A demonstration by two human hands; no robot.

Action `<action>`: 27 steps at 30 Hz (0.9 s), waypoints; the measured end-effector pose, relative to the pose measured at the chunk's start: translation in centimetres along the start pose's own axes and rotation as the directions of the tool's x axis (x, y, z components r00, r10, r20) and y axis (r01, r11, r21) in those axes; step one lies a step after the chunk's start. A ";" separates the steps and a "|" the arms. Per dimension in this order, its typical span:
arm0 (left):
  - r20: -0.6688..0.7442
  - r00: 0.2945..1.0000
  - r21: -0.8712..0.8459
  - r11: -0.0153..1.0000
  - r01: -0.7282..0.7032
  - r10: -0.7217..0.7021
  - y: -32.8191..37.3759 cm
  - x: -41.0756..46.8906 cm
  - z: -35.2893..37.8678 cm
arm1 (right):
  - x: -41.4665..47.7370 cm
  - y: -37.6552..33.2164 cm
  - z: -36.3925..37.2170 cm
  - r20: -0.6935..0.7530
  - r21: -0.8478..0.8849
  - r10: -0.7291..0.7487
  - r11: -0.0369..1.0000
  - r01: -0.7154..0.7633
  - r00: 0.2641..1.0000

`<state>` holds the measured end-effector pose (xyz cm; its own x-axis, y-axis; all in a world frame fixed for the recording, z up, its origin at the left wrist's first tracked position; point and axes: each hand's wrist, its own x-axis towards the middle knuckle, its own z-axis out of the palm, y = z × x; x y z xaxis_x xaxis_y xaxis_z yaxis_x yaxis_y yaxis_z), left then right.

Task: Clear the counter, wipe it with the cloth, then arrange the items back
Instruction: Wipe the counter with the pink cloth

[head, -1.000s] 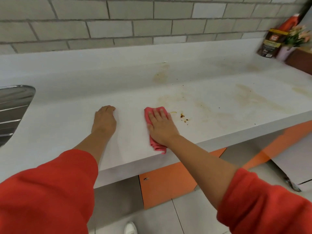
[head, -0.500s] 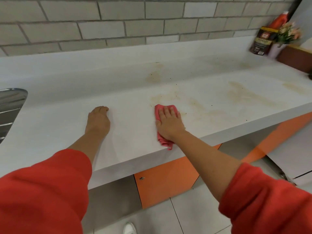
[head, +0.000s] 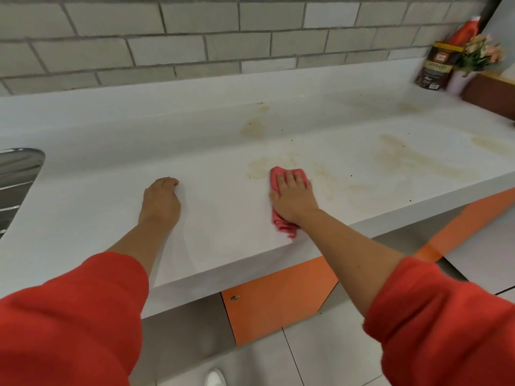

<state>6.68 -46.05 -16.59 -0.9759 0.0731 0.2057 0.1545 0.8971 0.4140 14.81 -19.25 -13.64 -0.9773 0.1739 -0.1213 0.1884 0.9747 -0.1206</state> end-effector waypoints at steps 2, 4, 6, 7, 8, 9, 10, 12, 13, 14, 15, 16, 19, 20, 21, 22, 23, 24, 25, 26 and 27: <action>-0.001 1.000 -0.004 1.000 0.002 -0.002 0.1 -0.1 -0.1 | -0.7 -1.7 0.2 0.011 0.000 -0.103 0.995 0.103 0.995; 0.000 1.000 -0.008 1.000 -0.001 0.001 0.1 -0.2 -0.2 | -2.7 -2.1 0.4 0.014 0.003 -0.244 0.970 0.244 0.970; -0.005 1.000 -0.016 1.000 -0.012 0.012 0.1 -0.2 -0.2 | -4.6 -0.7 0.6 0.004 0.020 -0.335 0.942 0.335 0.942; -0.008 1.000 -0.019 1.000 -0.016 0.015 0.0 -0.2 -0.2 | -5.3 0.3 0.6 -0.002 0.032 -0.349 0.937 0.349 0.937; -0.011 1.000 -0.020 1.000 -0.019 0.018 0.0 -0.2 -0.3 | -5.5 1.6 0.4 -0.009 0.037 -0.339 0.940 0.340 0.941; -0.014 1.000 -0.022 1.000 -0.021 0.021 0.0 -0.2 -0.2 | -5.4 2.9 0.2 -0.016 0.037 -0.311 0.950 0.312 0.950; -0.013 1.000 -0.022 1.000 -0.023 0.022 0.0 -0.2 -0.2 | -4.9 4.0 0.0 -0.021 0.034 -0.268 0.963 0.269 0.963; -0.010 1.000 -0.020 1.000 -0.019 0.018 0.0 -0.3 -0.2 | -3.3 5.0 -0.5 -0.016 0.034 -0.152 0.988 0.152 0.988; -0.008 1.000 -0.020 1.000 -0.014 0.014 0.0 -0.2 -0.2 | -2.5 4.8 -0.6 -0.016 0.032 -0.086 0.996 0.087 0.996; -0.006 1.000 -0.019 1.000 -0.011 0.011 0.0 -0.2 -0.2 | -1.7 4.0 -0.5 -0.019 0.022 -0.018 1.000 0.018 1.000; -0.006 1.000 -0.020 1.000 -0.011 0.011 0.1 -0.1 -0.2 | -1.1 3.0 -0.3 -0.024 0.011 0.042 0.999 -0.041 0.999; -0.007 1.000 -0.022 1.000 -0.011 0.011 0.2 -0.1 -0.2 | -0.8 1.9 -0.2 -0.027 0.008 0.074 0.997 -0.074 0.997; -0.009 1.000 -0.028 1.000 -0.013 0.013 0.3 -0.1 -0.3 | -2.3 0.1 0.3 -0.023 0.011 -0.062 0.998 0.062 0.998; -0.013 1.000 -0.028 0.999 -0.021 0.020 0.2 -0.1 -0.3 | -3.3 0.4 0.4 -0.025 0.026 -0.151 0.988 0.152 0.988; -0.016 1.000 -0.027 0.999 -0.026 0.026 0.2 0.0 -0.3 | -4.3 1.2 0.2 -0.024 0.052 -0.227 0.972 0.228 0.974; -0.016 1.000 -0.025 0.999 -0.028 0.028 0.2 0.0 -0.3 | -5.1 2.2 0.0 -0.023 0.084 -0.277 0.957 0.277 0.961; -0.016 1.000 -0.024 0.999 -0.027 0.026 0.2 0.0 -0.3 | -5.7 3.2 -0.2 -0.030 0.107 -0.294 0.949 0.295 0.955; -0.018 1.000 -0.023 0.999 -0.025 0.024 0.1 -0.1 -0.3 | -5.7 4.2 -0.4 -0.042 0.114 -0.277 0.953 0.280 0.960; -0.019 1.000 -0.022 0.999 -0.025 0.024 0.1 0.0 -0.3 | -5.2 5.0 -0.5 -0.050 0.111 -0.234 0.965 0.238 0.971; -0.016 1.000 -0.021 0.999 -0.024 0.024 0.2 -0.1 -0.3 | -4.5 5.4 -0.6 -0.050 0.104 -0.176 0.978 0.180 0.983; -0.012 1.000 -0.020 1.000 -0.022 0.022 0.2 0.0 -0.2 | -3.7 5.3 -0.6 -0.050 0.091 -0.117 0.988 0.121 0.992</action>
<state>6.75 -45.96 -16.30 -0.9704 0.0877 0.2249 0.1791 0.8863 0.4271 19.35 -14.63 -13.25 -0.9962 0.0651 -0.0573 0.0764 0.9716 -0.2238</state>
